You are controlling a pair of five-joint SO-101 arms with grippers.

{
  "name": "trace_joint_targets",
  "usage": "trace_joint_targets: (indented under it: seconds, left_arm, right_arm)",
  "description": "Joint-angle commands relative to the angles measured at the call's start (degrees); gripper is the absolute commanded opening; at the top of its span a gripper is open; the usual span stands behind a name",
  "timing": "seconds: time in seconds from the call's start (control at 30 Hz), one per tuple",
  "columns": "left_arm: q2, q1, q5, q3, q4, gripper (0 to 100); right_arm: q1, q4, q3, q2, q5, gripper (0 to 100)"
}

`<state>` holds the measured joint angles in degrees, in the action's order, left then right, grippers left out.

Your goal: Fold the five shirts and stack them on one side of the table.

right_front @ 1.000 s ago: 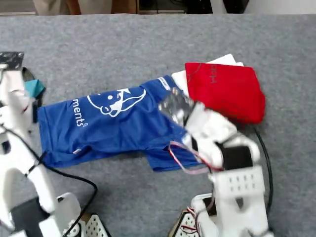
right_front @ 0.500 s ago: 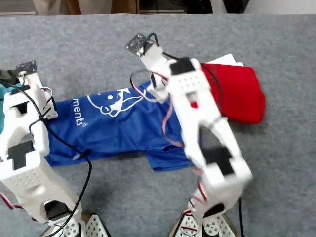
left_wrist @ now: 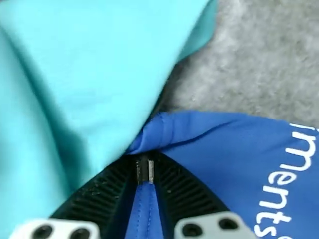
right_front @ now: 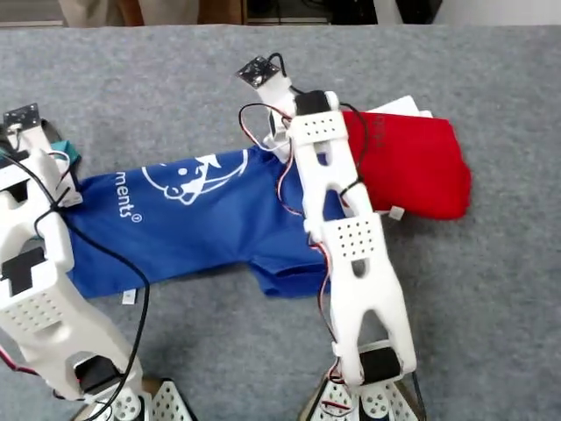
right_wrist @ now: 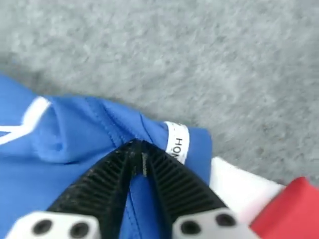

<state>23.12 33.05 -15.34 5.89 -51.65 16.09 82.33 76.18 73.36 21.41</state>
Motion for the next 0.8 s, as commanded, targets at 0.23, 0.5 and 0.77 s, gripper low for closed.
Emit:
trace_joint_targets:
  seconds: [0.23, 0.5, 0.77]
  left_arm:
    - [-1.8, 5.36, -0.79, -3.69, -6.07, 2]
    - [-10.68, -2.02, -0.44, -6.15, -12.48, 2]
    - [-21.14, -5.71, -0.44, -5.63, -18.29, 2]
  right_arm:
    - [1.45, 8.0, 19.38, 0.04, -0.26, 0.2]
    - [2.51, 14.68, 19.38, -14.02, -0.18, 0.2]
    - [5.05, 20.13, 18.42, -27.56, 3.78, 0.2]
